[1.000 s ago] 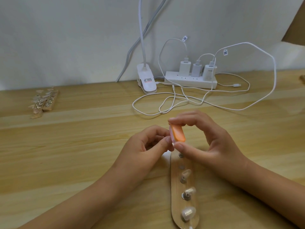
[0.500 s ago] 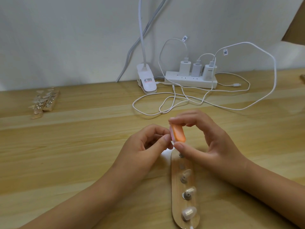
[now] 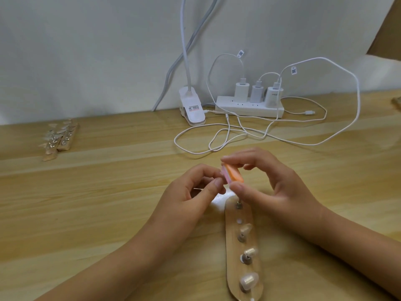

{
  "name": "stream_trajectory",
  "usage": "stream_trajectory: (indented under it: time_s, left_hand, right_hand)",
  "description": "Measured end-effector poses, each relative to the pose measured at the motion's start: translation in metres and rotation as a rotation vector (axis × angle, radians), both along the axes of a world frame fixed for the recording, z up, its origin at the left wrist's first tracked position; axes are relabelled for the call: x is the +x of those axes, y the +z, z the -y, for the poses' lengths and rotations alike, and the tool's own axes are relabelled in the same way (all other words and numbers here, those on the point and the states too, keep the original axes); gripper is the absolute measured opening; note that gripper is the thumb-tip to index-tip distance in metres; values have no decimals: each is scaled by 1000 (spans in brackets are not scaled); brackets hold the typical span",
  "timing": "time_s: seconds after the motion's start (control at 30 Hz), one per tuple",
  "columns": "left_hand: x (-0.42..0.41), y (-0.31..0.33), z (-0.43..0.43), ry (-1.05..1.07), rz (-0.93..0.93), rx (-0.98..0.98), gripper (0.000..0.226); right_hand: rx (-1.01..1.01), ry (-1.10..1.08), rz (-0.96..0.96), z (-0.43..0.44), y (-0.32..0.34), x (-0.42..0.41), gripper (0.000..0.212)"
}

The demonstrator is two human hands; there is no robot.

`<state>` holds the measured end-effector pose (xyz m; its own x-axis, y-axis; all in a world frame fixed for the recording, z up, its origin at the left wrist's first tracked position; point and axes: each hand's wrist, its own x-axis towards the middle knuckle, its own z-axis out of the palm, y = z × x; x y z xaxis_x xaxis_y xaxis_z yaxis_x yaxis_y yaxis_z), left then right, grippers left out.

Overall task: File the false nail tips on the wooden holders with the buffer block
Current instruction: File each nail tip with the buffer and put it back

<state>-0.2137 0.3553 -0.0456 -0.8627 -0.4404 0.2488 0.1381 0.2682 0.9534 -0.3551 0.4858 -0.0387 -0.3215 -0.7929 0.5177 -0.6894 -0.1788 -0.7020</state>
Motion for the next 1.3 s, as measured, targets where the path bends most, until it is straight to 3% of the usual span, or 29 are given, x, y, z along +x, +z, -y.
stream_trajectory:
  time_s: [0.13, 0.47, 0.7, 0.83, 1.07, 1.17, 1.3]
  left_hand:
    - [1, -2, 1, 3, -3, 10, 16]
    - [0, 0, 1, -14, 9, -3, 13]
    - [0, 1, 0, -21, 9, 0, 13]
    - [2, 4, -1, 18, -11, 40, 6]
    - [7, 9, 0, 91, -14, 121, 19]
    - [10, 9, -3, 58, -10, 96, 14]
    - [14, 9, -9, 23, 1, -88, 8]
  right_hand:
    - [19, -59, 186, -1, 4, -5, 28]
    - [11, 52, 86, -2, 4, 3, 36]
    - [38, 64, 131, -4, 7, 3, 34]
    - [148, -61, 209, 1, 4, -4, 23]
    - [80, -173, 361, 2, 8, -10, 41]
    - [74, -173, 379, 1, 8, -11, 41]
    - [69, -157, 373, 1, 8, -10, 42]
